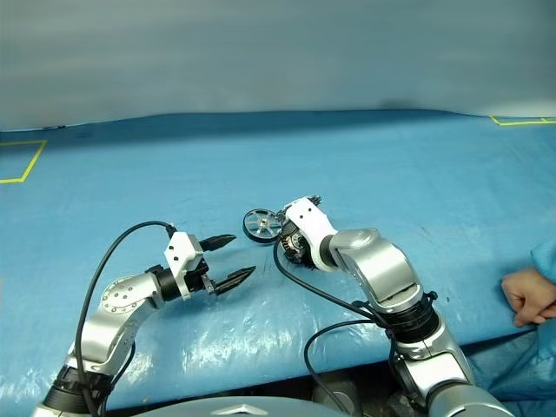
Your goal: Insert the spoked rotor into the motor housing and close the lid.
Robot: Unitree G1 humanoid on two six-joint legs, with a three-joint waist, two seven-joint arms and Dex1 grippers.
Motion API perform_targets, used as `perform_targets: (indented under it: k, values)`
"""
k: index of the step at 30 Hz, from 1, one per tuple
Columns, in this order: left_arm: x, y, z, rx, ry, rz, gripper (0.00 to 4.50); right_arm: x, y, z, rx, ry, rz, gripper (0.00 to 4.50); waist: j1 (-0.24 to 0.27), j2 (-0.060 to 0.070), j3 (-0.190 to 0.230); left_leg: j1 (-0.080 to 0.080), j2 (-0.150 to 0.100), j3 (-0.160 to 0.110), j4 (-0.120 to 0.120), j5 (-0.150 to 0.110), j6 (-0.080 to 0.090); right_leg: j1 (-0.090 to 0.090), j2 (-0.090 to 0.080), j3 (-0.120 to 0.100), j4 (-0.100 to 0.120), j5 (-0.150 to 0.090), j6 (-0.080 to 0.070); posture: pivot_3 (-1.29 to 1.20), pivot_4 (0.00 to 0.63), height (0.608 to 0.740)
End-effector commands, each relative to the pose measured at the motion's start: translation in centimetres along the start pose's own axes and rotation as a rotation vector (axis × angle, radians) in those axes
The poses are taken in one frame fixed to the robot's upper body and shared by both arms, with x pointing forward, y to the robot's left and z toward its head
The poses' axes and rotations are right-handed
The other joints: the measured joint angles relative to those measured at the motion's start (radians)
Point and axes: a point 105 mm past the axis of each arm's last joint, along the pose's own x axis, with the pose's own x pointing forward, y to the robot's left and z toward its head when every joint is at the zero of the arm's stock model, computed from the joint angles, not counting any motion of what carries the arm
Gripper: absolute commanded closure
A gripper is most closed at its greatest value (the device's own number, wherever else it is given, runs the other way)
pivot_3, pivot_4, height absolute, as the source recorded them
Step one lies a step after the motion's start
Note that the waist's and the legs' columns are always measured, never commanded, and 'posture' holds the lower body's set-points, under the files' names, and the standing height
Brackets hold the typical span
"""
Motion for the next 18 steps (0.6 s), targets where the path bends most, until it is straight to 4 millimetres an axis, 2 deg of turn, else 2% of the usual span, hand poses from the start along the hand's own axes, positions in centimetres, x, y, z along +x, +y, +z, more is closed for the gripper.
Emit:
perform_targets:
  k: [1, 9, 15, 18]
  values:
    - [0.1, -0.4, 1.2, 0.03, -0.039, -0.007, 0.0, -0.2, -0.4, -2.5, 0.079, 0.111, -0.02, 2.57, 0.003, 0.0, 0.0, 0.0, 0.0, 0.0, 0.0, 0.0, 0.0, 0.0, 0.0, 0.0, 0.0, 0.0, 0.0, 0.0, 0.15, 0.74]
    - [0.2, -0.6, 1.0, 0.023, -0.035, -0.016, 0.0, -1.5, -2.5, -2.1, 0.11, 0.109, -0.129, 2.57, 0.008, 0.0, 0.0, 0.0, -0.001, 0.0, 0.0, 0.0, 0.0, 0.0, -0.001, 0.0, -0.001, 0.0, -0.001, 0.0, 0.15, 0.74]
    - [0.6, -0.8, 1.0, 0.025, -0.036, -0.029, 0.0, -1.4, -3.7, -3.0, 0.154, 0.139, -0.2, 2.57, 0.01, 0.0, 0.0, 0.0, -0.002, 0.0, 0.0, 0.0, 0.001, 0.001, -0.001, 0.0, -0.001, -0.001, -0.002, 0.0, 0.15, 0.74]
    - [0.7, -1.0, 0.9, 0.025, -0.037, -0.034, 0.0, -1.0, -3.6, -3.1, 0.173, 0.143, -0.203, 2.57, 0.009, -0.001, 0.0, 0.0, -0.002, -0.001, 0.0, 0.0, 0.001, 0.001, -0.002, 0.0, -0.001, -0.001, -0.002, 0.0, 0.15, 0.74]
